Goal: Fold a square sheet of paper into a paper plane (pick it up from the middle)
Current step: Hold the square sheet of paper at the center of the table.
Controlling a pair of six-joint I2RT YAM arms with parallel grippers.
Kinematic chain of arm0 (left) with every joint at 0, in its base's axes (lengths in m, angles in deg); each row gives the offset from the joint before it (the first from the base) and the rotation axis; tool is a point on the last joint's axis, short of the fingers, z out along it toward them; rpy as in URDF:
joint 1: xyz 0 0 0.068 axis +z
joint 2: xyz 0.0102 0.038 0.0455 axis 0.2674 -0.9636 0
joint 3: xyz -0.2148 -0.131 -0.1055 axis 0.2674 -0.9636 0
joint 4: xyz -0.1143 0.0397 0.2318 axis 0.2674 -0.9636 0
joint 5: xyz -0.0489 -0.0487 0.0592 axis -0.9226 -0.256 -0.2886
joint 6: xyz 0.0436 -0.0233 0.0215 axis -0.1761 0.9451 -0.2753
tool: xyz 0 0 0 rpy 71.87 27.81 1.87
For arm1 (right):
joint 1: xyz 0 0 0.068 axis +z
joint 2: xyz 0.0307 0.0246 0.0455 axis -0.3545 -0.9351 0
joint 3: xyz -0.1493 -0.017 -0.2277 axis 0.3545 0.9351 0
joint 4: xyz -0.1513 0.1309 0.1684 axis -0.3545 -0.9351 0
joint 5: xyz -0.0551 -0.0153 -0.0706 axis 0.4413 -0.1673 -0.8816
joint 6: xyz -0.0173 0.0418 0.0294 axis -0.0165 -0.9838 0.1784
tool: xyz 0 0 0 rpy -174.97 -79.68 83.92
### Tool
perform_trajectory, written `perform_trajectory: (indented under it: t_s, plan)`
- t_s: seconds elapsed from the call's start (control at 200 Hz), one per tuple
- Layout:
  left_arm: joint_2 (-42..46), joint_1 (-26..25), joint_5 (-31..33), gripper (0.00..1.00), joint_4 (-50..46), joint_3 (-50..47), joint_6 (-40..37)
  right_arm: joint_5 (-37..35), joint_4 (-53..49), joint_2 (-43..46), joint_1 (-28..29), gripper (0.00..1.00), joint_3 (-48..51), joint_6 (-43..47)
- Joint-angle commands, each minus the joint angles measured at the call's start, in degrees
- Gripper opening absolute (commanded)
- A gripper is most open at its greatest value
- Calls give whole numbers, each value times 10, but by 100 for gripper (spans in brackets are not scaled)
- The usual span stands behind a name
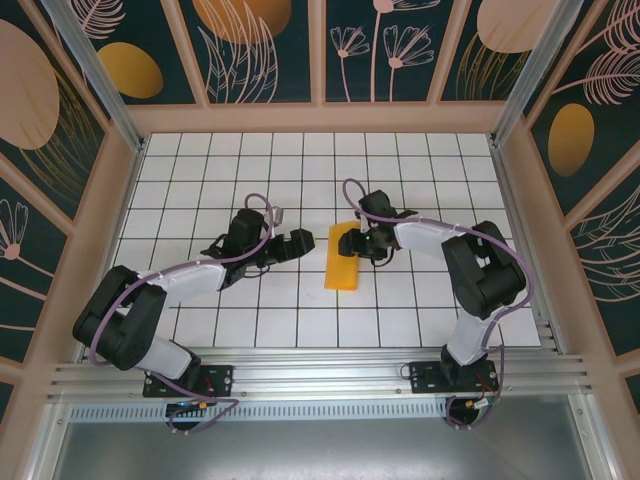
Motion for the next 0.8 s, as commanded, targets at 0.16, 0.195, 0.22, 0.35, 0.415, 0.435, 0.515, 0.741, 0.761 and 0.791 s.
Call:
perform_trajectory:
  t_s: [0.16, 0.195, 0.22, 0.35, 0.415, 0.435, 0.515, 0.741, 0.761, 0.791]
  plan:
    - [-16, -3, -8, 96, 24, 15, 7, 1, -26, -35, -5, 61, -12, 40]
    - [-16, -3, -8, 96, 24, 16, 7, 1, -25, -36, -6, 62, -11, 39]
    - [-16, -3, -8, 95, 25, 14, 7, 1, -24, -37, -6, 62, -12, 37]
    - [-18, -3, -8, 95, 26, 16, 8, -13, -37, -53, -9, 62, -20, 22]
    - [-19, -3, -10, 95, 26, 18, 7, 0, -37, -59, -11, 62, -20, 28]
    - [-19, -3, -11, 95, 27, 18, 7, 1, -35, -58, -9, 62, -18, 31]
    - [-20, -3, -12, 95, 25, 19, 7, -5, -38, -58, -8, 62, -17, 35]
    - [-24, -3, -15, 92, 27, 20, 8, -24, -50, -74, -11, 61, -19, 34]
    - [-25, -3, -17, 91, 27, 22, 7, -23, -49, -76, -11, 61, -20, 35]
    - [-28, -3, -19, 90, 26, 24, 9, -22, -48, -79, -11, 61, -19, 37]
